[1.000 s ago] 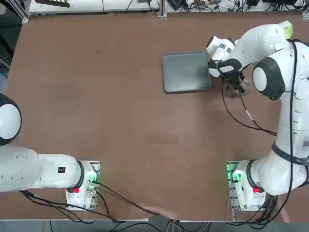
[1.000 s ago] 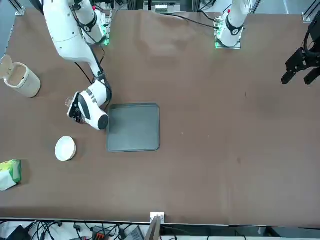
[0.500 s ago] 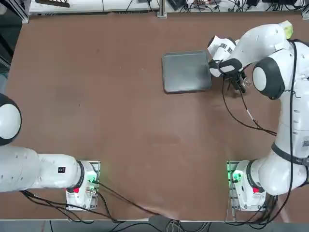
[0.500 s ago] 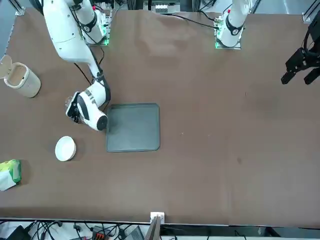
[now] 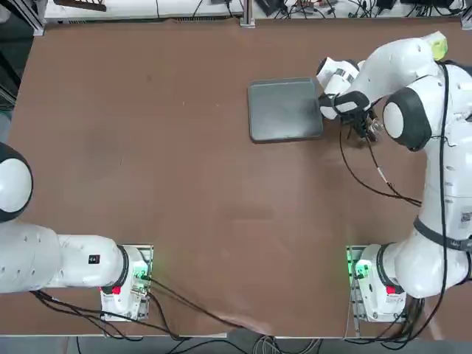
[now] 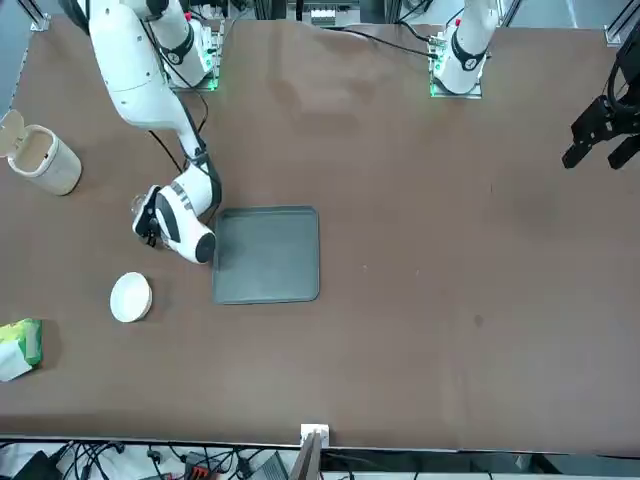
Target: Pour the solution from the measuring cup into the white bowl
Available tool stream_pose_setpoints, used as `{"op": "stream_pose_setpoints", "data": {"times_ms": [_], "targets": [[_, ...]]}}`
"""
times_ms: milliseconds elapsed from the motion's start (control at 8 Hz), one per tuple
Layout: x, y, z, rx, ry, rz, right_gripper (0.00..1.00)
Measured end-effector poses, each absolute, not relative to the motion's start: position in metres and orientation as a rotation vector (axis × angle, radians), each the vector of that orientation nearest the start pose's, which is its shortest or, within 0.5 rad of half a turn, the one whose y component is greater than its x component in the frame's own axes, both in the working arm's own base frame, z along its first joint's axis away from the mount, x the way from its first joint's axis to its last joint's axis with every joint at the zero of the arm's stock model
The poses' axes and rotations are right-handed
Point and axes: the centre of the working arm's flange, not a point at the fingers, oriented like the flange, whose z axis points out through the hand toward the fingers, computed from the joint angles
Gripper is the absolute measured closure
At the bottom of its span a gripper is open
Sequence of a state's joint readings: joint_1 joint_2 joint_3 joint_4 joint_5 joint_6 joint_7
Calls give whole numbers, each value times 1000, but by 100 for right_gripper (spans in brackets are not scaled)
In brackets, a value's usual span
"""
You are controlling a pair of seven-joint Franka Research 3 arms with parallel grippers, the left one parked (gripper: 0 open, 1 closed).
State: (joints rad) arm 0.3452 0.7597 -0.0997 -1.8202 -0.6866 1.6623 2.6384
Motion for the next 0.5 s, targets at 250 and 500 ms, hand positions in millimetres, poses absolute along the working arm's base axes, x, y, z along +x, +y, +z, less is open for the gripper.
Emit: {"op": "stream_pose_setpoints", "data": {"times_ms": [250,500], "targets": [[542,69,107,1146,-1751,663,15],[548,71,111,1157,-1747,693,27]]}}
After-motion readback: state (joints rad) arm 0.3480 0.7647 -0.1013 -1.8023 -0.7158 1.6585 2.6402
